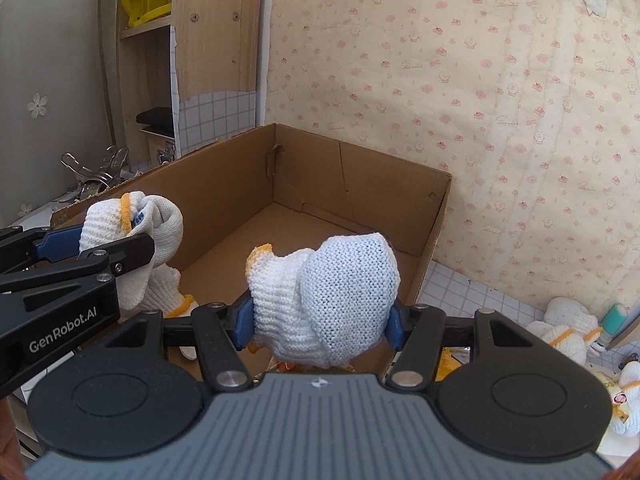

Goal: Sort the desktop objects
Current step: 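Hold both gloves over the shoebox, lowering them toward its floor, then open the right tool to drop its glove while the left tool releases its glove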

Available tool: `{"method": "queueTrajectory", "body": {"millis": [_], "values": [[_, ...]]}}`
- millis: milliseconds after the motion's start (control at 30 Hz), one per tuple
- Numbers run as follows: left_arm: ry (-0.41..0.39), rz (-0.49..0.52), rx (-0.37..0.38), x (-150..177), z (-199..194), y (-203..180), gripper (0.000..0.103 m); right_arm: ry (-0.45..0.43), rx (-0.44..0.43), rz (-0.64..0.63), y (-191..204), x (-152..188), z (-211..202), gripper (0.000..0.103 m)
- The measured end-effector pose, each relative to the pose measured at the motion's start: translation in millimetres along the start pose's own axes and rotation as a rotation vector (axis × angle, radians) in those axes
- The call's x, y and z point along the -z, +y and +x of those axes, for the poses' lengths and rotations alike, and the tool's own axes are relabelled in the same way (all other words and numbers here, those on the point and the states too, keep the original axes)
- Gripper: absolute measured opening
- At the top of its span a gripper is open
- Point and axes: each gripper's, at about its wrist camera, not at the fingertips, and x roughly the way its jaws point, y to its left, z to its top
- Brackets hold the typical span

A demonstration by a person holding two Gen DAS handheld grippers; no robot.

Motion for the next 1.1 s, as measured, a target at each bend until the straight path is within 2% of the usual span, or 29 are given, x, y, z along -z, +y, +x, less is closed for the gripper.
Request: {"method": "queueTrajectory", "body": {"millis": [633, 1100], "values": [[0.005, -0.011, -0.018, -1.7, 2.0, 0.6, 0.041, -0.006, -0.015, -0.004, 3.0, -2.8, 2.5, 0.061], [0.014, -0.013, -0.029, -0.7, 3.5, 1.9, 0.045, -0.017, -0.018, -0.007, 5.2, -2.9, -0.3, 0.067]]}}
